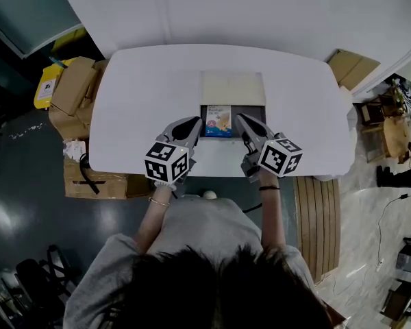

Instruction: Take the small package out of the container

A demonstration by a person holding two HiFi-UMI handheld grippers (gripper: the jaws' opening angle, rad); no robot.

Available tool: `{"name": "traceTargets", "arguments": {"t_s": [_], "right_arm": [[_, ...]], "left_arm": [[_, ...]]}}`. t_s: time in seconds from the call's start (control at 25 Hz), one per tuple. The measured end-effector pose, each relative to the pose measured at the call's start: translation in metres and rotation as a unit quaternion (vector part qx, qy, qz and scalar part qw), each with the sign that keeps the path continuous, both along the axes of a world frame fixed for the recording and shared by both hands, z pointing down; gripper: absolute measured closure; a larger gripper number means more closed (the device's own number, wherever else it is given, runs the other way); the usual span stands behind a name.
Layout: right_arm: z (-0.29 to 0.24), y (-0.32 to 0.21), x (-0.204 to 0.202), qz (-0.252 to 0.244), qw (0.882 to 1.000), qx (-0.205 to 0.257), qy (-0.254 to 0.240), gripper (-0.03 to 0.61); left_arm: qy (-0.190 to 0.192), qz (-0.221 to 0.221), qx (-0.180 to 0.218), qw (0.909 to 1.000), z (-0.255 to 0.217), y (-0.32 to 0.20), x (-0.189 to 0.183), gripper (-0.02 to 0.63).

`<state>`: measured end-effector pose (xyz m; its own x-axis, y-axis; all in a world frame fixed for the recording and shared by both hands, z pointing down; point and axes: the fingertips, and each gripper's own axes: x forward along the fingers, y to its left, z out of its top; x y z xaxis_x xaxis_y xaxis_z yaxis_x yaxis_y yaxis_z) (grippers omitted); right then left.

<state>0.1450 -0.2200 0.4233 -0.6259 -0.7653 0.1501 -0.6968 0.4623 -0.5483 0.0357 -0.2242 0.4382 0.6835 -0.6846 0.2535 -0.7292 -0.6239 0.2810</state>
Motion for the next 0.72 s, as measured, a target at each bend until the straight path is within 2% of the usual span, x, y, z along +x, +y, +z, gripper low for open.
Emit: {"name": "traceTargets", "arguments": {"t_s": [0.72], "right_arm": [[0.038,-0.028,-0.005,-0.031,0.997,-0.07,0.022,0.565]], "left_arm": [[-0.028,0.028,-0.053,0.9978,0.036,-0.02,0.003,0.621]]}}
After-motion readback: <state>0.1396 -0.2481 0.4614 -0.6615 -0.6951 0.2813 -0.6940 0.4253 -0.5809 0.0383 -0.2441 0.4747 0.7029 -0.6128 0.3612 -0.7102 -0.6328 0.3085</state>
